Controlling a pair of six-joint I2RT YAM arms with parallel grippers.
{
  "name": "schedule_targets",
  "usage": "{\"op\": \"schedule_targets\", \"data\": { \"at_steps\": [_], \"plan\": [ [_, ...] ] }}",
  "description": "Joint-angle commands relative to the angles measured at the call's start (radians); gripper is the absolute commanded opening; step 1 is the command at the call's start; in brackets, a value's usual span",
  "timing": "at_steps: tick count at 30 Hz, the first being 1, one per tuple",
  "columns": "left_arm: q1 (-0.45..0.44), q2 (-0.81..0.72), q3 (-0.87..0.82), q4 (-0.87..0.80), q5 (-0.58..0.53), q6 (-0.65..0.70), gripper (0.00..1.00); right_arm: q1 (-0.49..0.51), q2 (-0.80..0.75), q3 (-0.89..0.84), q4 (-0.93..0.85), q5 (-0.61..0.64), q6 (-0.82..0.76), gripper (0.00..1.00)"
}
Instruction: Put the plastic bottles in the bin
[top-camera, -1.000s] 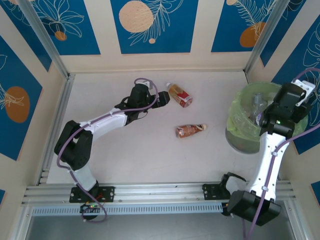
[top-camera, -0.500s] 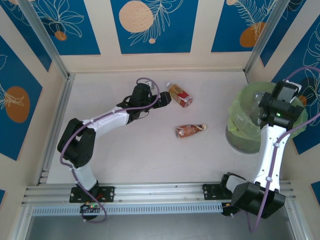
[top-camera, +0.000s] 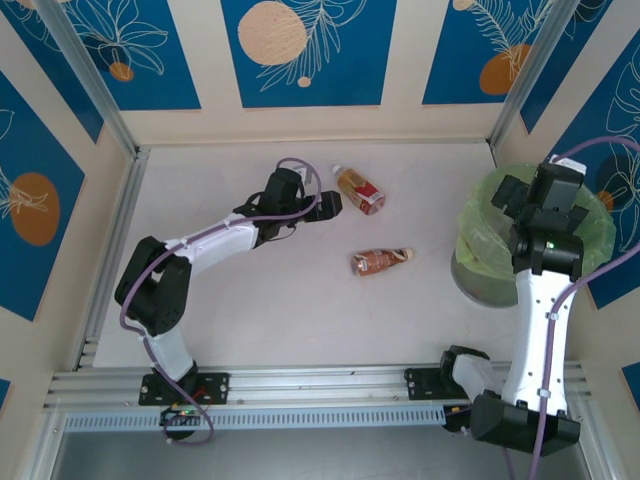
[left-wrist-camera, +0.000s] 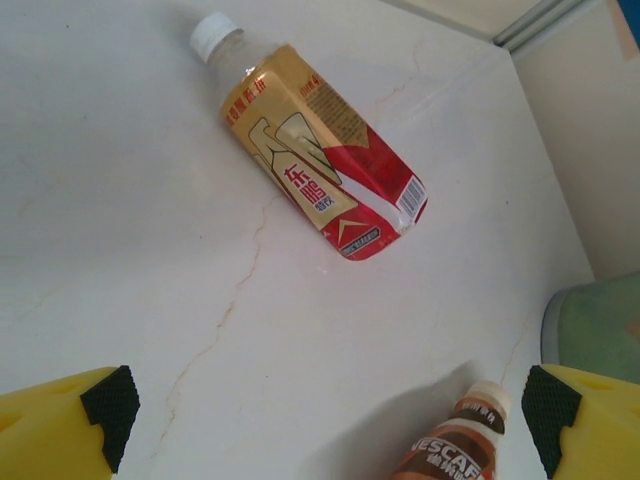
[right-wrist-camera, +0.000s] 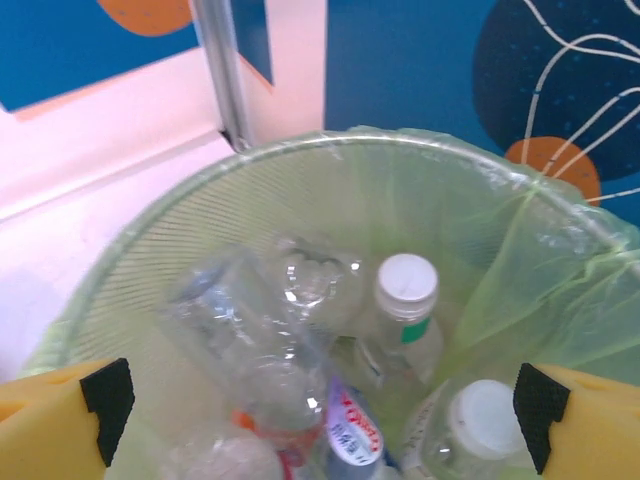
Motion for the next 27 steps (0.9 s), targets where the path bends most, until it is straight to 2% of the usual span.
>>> {"op": "schedule_targets", "data": {
  "at_steps": [1,9,14,20,27],
  "plan": [
    [0.008,0.004,0.020,-0.015,0.075,0.097,1.00,0.057,-0.035,0.032,0.002,-0.044,0.080,1.00],
    [0.003,-0.014,-0.022,0.005,0.173,0.208,1.00,0.113,-0.061,0.017,0.010,-0.220,0.148,1.00],
    [-0.020,0.000,-0.012,-0.056,0.279,0.348,1.00,0.155,-0.086,0.002,0.034,-0.415,0.236,1.00],
    [-0.097,0.024,-0.006,-0.098,0.255,0.495,1.00,0.241,-0.139,-0.065,0.073,-0.429,0.318,1.00],
    [-0.204,0.090,0.038,-0.154,0.164,0.653,0.98,0.253,-0.161,-0.104,0.090,-0.438,0.334,1.00]
  ]
}}
